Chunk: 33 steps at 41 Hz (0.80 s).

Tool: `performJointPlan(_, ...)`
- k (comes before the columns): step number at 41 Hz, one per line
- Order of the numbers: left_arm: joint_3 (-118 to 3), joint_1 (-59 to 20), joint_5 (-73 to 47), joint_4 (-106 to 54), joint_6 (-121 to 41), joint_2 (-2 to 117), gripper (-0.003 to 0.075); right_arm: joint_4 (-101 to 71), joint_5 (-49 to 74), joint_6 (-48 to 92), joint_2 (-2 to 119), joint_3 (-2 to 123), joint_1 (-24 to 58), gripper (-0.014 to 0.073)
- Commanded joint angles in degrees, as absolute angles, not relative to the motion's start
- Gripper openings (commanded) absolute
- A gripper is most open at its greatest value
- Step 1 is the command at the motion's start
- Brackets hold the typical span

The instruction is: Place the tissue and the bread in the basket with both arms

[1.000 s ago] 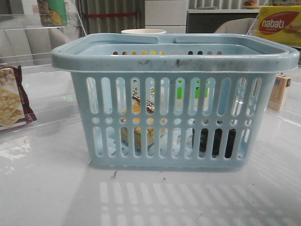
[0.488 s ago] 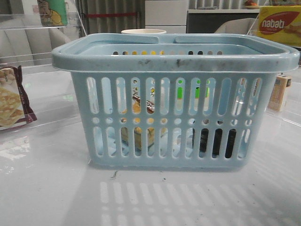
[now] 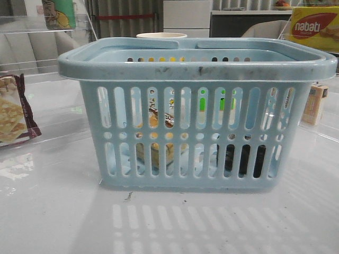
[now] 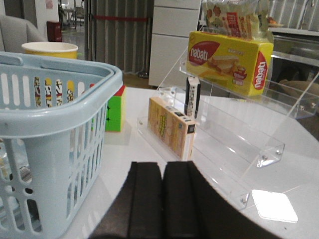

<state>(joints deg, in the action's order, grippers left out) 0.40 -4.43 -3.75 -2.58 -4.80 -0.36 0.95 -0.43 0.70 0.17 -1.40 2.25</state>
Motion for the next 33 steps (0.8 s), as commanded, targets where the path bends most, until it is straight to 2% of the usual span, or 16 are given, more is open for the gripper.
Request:
performJointPlan(1,0.4,-4.3,1.5,-3.1,-4.6,-1.2,0.0092,1.3,-6.5,1.3,-1.5,-1.6,1.6,0.0057)
performJointPlan(33,0.4,-4.3,1.5,-3.1,-4.6,-1.2,0.0092,1.3,-6.3,1.3,-1.7,-1.7,-0.6,0.0057)
